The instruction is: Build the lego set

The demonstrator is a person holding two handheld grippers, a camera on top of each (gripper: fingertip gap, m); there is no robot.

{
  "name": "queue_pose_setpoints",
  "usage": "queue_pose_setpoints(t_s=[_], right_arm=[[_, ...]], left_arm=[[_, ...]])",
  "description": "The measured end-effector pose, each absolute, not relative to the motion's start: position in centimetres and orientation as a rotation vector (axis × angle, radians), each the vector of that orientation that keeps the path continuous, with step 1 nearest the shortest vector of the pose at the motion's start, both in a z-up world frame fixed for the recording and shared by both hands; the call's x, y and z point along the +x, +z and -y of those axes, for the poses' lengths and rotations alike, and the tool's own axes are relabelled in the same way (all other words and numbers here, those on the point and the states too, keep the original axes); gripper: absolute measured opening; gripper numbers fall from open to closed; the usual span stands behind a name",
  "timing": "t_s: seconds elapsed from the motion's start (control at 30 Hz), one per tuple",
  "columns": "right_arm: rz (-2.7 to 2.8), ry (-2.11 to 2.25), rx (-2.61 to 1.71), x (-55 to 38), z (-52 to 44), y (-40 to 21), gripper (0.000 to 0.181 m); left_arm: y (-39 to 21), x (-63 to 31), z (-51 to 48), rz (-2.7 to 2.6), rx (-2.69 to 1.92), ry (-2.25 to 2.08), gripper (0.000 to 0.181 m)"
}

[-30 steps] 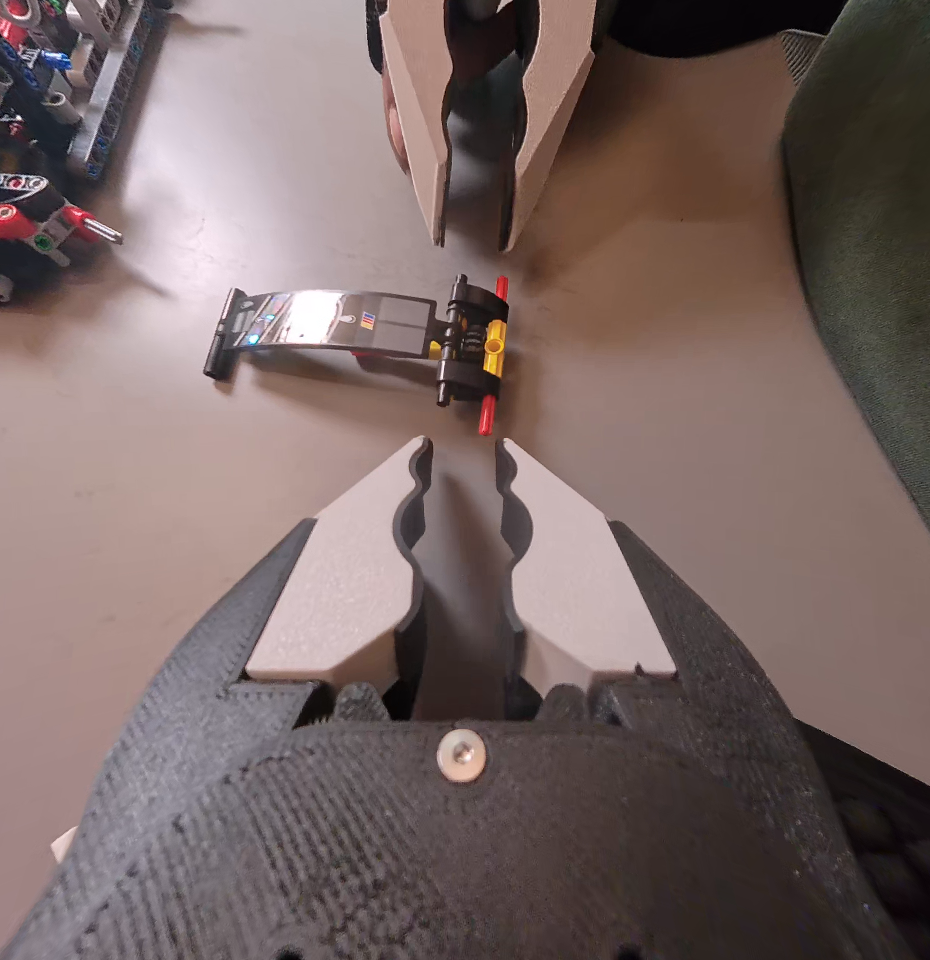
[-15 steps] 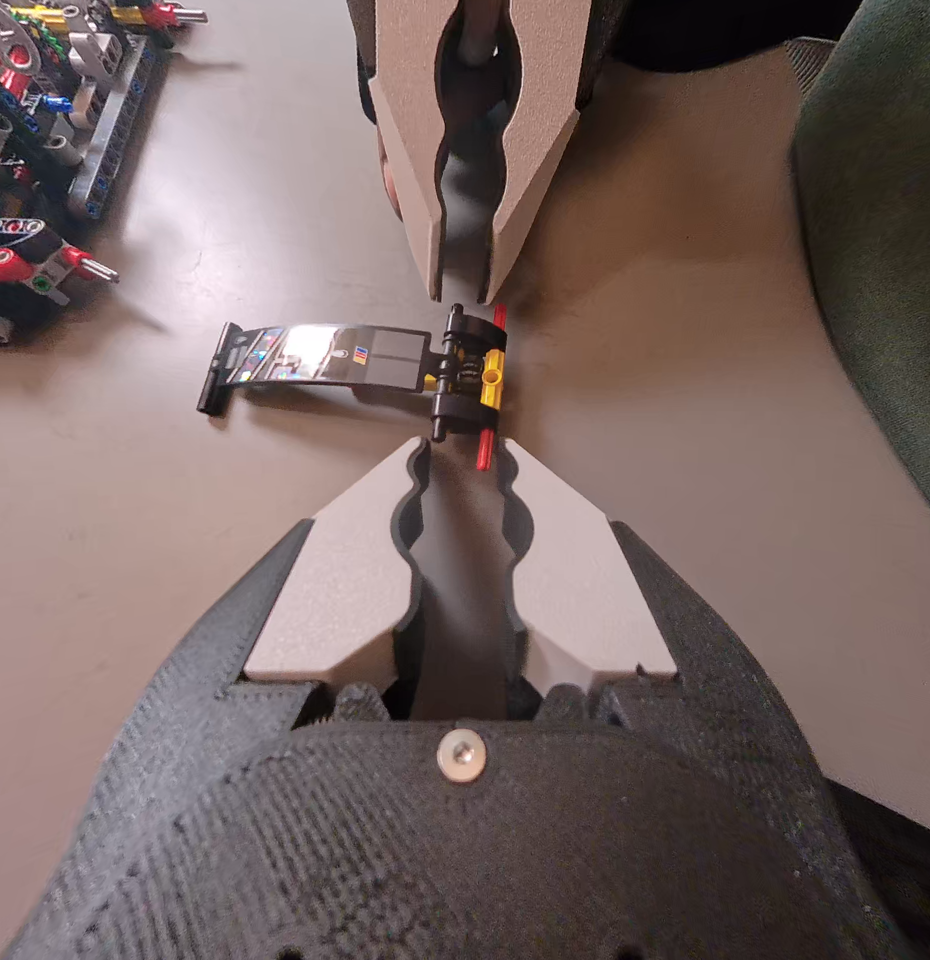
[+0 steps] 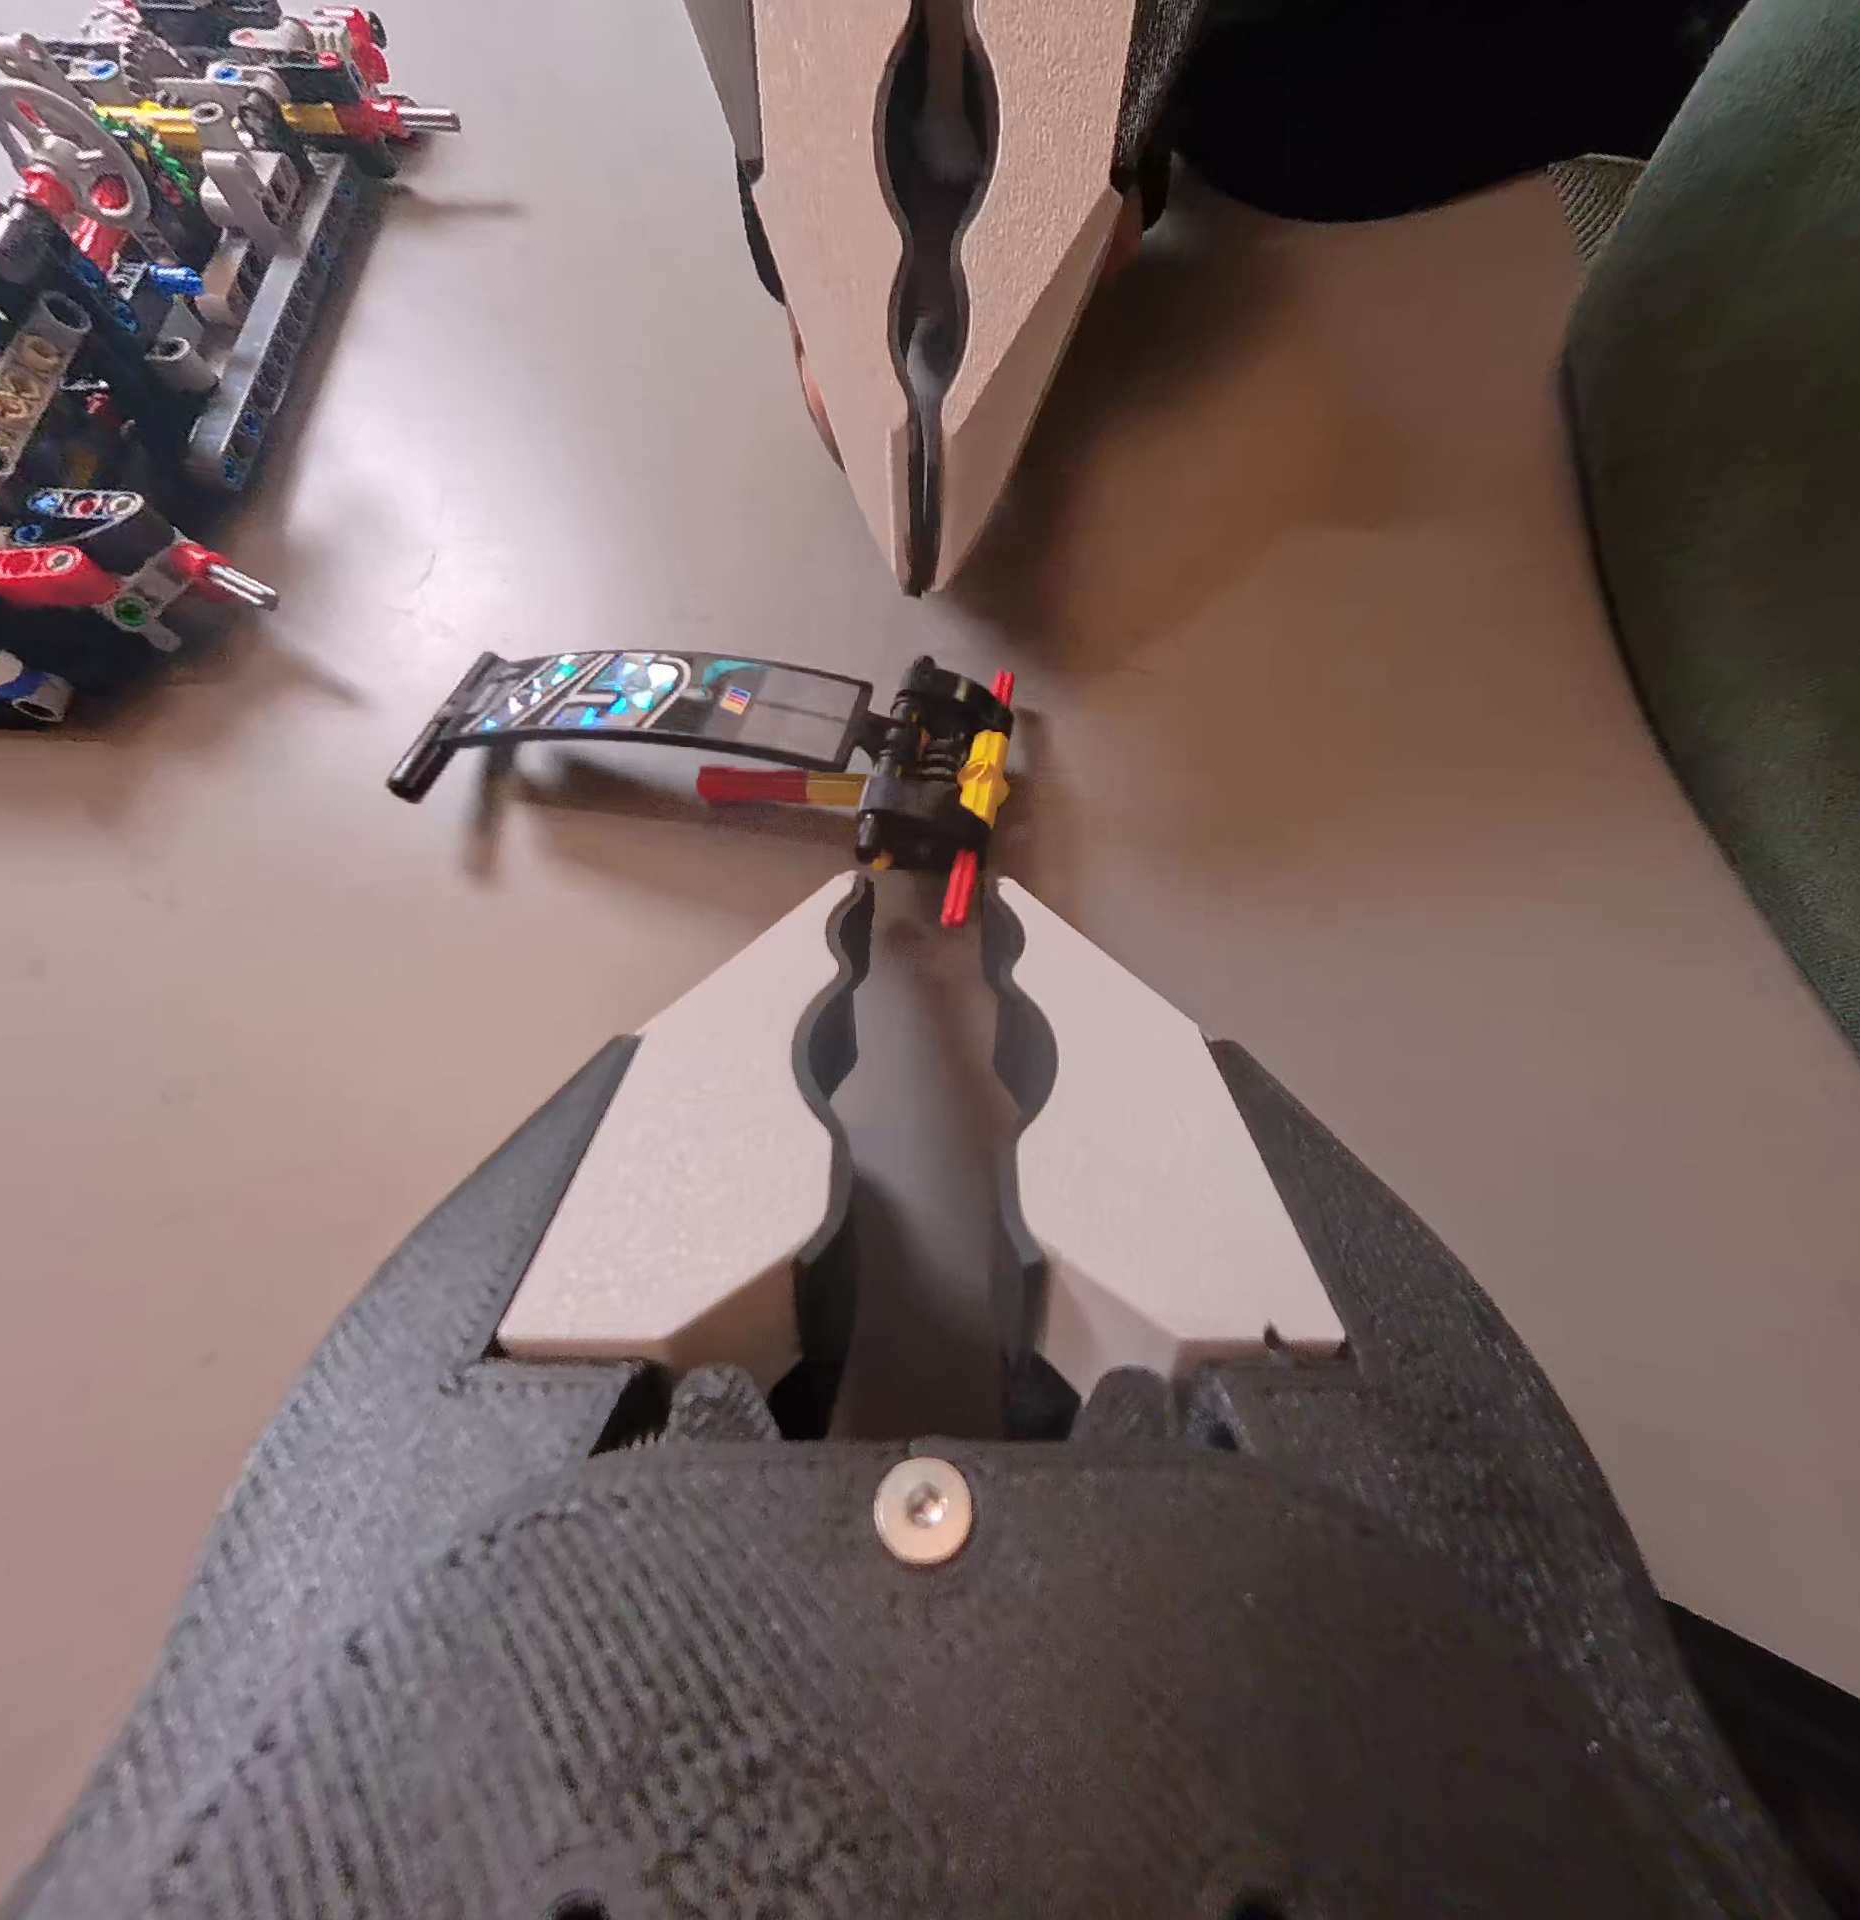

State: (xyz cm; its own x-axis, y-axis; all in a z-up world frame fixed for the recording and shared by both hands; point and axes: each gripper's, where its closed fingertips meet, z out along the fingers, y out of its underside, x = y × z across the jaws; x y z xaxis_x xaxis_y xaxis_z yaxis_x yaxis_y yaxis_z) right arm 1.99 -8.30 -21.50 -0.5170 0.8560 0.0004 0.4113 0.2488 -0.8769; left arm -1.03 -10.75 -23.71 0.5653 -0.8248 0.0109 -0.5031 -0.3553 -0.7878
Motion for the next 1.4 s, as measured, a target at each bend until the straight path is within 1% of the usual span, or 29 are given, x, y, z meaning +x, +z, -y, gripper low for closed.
queue_pose_setpoints(t_s=[0.17,0.3,0.47,0.57,1.4], right_arm=[[2.063,1.13,-1.129,2.0,8.0,-22.1,0.0],[2.092,1.074,-1.111,2.2,7.9,-22.7,0.006],[2.105,1.041,-1.1,2.1,7.9,-23.0,0.005],[2.107,1.022,-1.097,2.1,7.9,-23.1,0.0],[2.046,0.985,-1.185,1.8,6.2,-23.1,0.0]], left_arm=[[-24.1,-1.2,11.0,-1.074,-2.048,-0.533,0.023],[-24.0,-1.3,10.9,-1.072,-2.048,-0.53,0.023],[-24.1,-1.2,10.8,-1.072,-2.046,-0.519,0.023],[-24.2,-1.0,10.7,-1.08,-2.046,-0.511,0.018],[-24.1,-0.6,10.0,-1.034,-2.035,-0.503,0.018]])
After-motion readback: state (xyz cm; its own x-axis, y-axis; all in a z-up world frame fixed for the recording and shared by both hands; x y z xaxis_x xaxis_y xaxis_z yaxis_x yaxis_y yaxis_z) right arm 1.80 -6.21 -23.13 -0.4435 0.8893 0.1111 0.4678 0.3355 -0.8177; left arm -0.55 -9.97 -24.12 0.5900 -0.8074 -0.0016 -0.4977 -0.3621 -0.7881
